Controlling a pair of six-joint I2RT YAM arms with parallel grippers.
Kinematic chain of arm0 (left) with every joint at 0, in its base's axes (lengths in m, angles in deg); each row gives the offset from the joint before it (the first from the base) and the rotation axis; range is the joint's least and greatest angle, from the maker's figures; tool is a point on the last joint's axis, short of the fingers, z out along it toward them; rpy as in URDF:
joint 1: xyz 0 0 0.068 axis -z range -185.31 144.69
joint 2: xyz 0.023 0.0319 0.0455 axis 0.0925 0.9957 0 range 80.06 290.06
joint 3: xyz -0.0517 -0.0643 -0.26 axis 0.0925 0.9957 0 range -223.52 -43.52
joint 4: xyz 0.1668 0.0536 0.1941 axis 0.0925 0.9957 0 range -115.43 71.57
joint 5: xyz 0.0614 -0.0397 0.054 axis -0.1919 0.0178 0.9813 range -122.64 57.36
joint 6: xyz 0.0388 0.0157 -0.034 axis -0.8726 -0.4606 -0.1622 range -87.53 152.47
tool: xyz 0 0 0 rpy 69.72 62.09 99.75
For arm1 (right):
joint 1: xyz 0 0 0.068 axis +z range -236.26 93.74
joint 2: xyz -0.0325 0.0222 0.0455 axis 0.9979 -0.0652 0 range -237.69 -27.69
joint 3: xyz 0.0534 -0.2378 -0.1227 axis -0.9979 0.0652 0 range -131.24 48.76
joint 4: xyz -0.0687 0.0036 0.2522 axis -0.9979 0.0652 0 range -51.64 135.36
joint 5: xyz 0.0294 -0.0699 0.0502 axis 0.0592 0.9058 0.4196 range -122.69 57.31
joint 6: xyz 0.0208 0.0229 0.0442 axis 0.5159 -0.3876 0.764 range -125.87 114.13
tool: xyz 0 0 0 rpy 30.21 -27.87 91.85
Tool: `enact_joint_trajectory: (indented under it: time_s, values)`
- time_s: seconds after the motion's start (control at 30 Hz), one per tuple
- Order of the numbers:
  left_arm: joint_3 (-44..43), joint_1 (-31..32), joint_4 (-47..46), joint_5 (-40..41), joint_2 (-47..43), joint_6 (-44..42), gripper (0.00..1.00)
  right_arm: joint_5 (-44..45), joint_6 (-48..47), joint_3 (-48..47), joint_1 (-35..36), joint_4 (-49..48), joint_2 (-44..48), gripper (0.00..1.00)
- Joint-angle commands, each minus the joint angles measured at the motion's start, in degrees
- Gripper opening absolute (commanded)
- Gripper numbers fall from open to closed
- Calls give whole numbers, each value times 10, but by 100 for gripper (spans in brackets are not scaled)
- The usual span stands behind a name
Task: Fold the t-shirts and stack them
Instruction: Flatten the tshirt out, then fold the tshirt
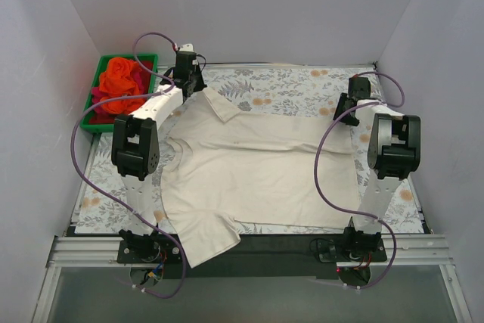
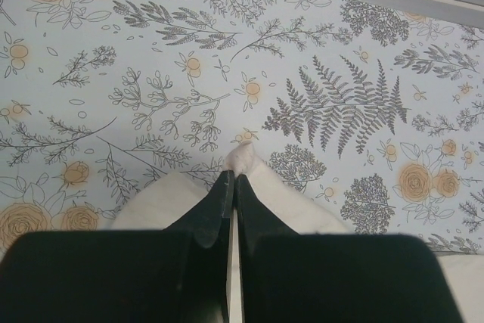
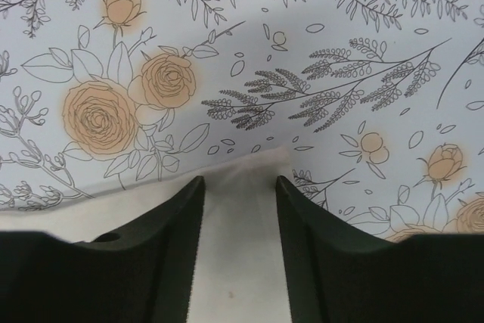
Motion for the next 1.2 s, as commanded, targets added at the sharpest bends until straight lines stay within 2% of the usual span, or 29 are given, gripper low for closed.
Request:
enact_joint_trajectory:
  time_s: [0.0,0.07,0.1,0.33,0.77,0.97,1.17]
  values:
    - [-3,-5,-1,7,-23,2,0,11,-6,-21,-2,-9,-20,39]
    - [-1,-7,-1,8,-23,4,0,7,-7,-22,-2,-9,-27,37]
    - [1,-8,-2,7,-22,6,0,5,-7,-23,-2,-9,-30,30]
    - [-4,-29,-9,-4,-4,34,0,-15,-12,-59,-2,-9,-56,1]
    - [-157,-79,-23,-42,81,71,0,-21,-35,-235,-2,-18,-111,1]
    - [-185,-94,-44,-79,107,73,0,-17,-59,-304,-2,-25,-139,1]
    - [-154,-99,-43,-120,85,80,0,-18,-66,-290,-3,-26,-124,1]
